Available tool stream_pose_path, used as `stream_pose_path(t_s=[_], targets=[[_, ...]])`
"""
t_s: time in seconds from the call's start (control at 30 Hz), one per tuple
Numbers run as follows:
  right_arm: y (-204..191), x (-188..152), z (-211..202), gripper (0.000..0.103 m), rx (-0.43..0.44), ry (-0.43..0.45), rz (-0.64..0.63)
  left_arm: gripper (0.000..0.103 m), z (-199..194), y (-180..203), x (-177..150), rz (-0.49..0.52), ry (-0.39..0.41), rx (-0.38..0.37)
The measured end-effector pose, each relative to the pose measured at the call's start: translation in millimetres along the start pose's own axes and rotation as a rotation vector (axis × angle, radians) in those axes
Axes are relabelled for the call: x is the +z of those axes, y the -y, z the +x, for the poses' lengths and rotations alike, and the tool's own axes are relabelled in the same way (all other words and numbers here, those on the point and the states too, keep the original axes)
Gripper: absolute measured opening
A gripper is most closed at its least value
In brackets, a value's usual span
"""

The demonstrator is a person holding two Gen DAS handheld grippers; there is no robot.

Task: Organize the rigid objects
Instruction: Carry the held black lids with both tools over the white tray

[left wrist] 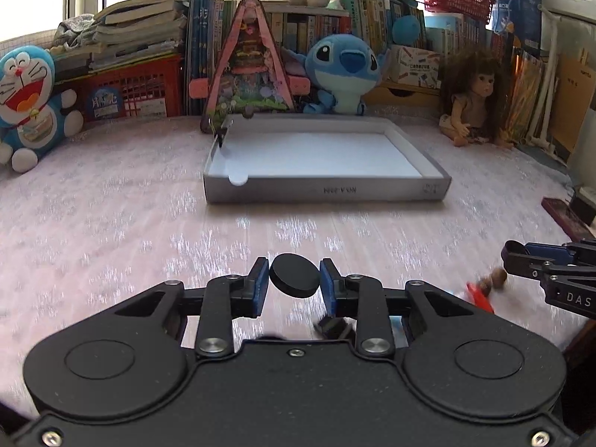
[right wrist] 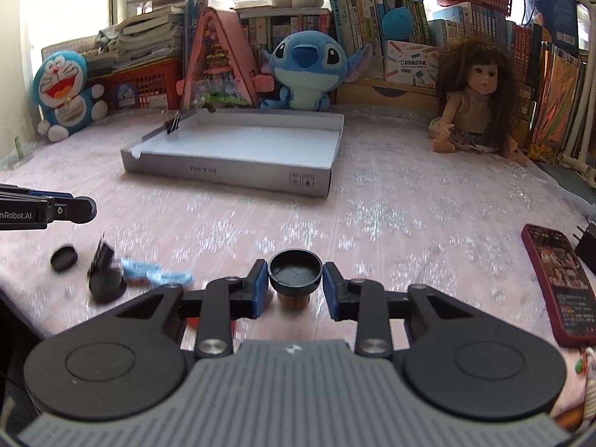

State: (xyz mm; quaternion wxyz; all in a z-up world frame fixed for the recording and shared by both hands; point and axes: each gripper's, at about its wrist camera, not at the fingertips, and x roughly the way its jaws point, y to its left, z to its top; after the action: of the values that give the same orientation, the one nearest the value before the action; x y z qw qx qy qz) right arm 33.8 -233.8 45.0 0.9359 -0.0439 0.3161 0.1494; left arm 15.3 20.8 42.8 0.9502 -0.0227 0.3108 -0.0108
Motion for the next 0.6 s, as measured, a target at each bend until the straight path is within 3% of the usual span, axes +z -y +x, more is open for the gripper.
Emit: stream_pose_path(t_s=[0.27, 0.3, 0.43, 0.6], targets=[[13, 60, 20, 0.037, -0.004, 0.053, 0.084, 0.027, 24, -3, 62, -0.034, 0.046, -0.006], [14, 67, 24, 0.037, 0.001, 0.065, 0.101, 0.007, 29, -3, 70, -0.044, 0.053, -0.006], [11, 94, 45, 0.037, 0.0, 0.106, 0.101, 0.006, 55, -3, 98, -0.098, 0.057, -0.035], [5, 111, 74, 0.037, -0.011, 0.075, 0.065, 0.003, 95, 8, 112, -0.07, 0.028, 0.005]])
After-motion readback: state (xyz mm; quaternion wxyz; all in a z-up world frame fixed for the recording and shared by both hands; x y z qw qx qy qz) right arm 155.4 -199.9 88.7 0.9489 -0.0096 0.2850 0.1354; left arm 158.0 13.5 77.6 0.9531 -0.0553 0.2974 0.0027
